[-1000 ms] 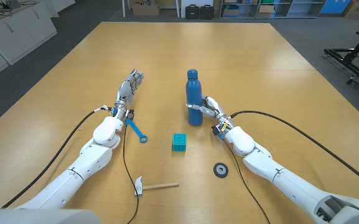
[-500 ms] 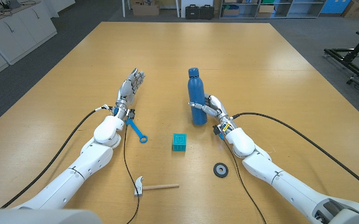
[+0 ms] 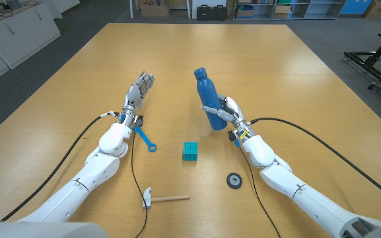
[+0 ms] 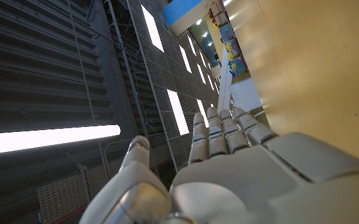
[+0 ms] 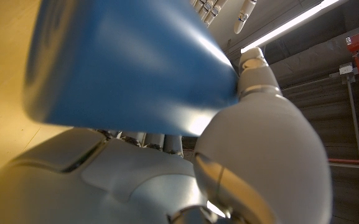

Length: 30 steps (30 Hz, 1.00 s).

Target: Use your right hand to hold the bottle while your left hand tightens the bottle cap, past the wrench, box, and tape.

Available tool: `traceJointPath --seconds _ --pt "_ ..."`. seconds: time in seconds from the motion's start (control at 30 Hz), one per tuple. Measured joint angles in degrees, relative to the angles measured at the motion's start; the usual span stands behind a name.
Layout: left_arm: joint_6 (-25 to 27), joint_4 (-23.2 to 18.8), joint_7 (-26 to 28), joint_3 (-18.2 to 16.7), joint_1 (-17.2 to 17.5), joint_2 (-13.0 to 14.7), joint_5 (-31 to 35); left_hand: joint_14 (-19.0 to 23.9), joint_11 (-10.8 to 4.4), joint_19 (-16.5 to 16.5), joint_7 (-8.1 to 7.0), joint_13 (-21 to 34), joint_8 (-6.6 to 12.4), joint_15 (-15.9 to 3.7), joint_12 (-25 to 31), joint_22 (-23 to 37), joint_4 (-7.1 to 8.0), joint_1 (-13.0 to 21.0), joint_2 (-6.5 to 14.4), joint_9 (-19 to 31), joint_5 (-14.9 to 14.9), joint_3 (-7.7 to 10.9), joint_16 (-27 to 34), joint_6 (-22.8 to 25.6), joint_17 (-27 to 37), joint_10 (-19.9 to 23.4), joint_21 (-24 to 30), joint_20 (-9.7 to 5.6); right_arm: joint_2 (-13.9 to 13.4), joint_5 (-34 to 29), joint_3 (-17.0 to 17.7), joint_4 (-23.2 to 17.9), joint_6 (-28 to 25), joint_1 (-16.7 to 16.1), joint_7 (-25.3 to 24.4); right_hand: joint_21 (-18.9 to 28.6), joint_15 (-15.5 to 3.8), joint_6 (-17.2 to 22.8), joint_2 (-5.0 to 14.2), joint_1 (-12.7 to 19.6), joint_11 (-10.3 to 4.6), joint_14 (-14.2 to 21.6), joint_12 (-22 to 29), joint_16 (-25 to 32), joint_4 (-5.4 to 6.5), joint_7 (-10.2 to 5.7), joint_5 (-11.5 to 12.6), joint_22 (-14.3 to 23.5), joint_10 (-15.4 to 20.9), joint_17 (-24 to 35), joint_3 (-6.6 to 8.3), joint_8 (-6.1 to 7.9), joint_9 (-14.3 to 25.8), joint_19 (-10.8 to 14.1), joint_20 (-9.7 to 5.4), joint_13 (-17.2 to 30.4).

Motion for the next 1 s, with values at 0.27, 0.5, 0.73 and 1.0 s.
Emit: traceJointPath --seconds 0.27,0.5,0.73,1.0 --pt "-1.0 -1.2 -0.1 -0.5 0.9 0.4 0.4 0.6 -0.11 0.0 0.29 0.0 0.0 0.01 0.2 0.0 0.0 0.0 0.0 0.0 0.0 0.0 0.0 0.3 0.0 0.5 0.0 0.0 -0.9 0.3 1.0 -3.8 -0.7 -1.6 0.1 0.8 -0.09 0.2 -0.15 0.2 -0.11 0.1 0.0 0.0 -0.04 0.18 -0.2 0.0 0.3 0.6 0.54 0.67 0.0 0.0 0.0 0.7" --pt "-1.6 -2.3 -0.1 -0.9 1.7 0.9 0.7 0.6 -0.1 0.3 0.29 0.0 0.0 0.0 0.2 0.0 -0.18 0.2 0.2 0.0 0.0 0.18 0.0 0.3 0.0 0.5 0.0 0.3 -1.7 0.5 1.7 -6.4 -1.6 -2.7 0.7 1.3 -0.1 0.2 -0.3 0.3 0.1 0.1 0.0 0.0 -0.01 0.18 -0.2 0.3 0.5 0.9 0.62 0.71 0.0 0.0 -0.01 1.0" --pt "-2.4 -3.0 -0.2 -1.3 2.3 1.0 1.2 0.9 -0.63 0.5 -0.04 0.0 0.0 -0.24 0.2 0.0 -0.17 0.2 0.2 0.0 0.0 0.17 0.0 0.6 0.0 1.0 0.0 0.12 -2.3 1.3 2.2 -8.1 -1.9 -3.3 1.5 1.7 -0.1 0.2 -0.3 0.3 0.1 0.5 0.4 0.0 -0.04 0.19 -0.2 0.3 0.5 1.1 0.66 0.99 -0.2 0.0 -0.01 1.5" --pt "-3.8 -3.0 -0.1 -1.6 2.4 0.3 2.1 3.9 -3.09 4.5 -2.81 0.0 0.79 -1.03 0.4 0.1 -0.99 1.8 0.6 0.3 0.0 0.99 0.5 3.4 0.0 3.5 1.0 -0.01 -3.5 1.7 2.9 -10.2 -3.1 -4.0 2.6 2.2 -0.1 0.2 -0.53 0.5 0.11 0.5 0.4 0.0 -0.05 0.19 -0.4 0.3 0.5 1.4 0.67 0.99 -0.2 0.0 -0.01 1.8"
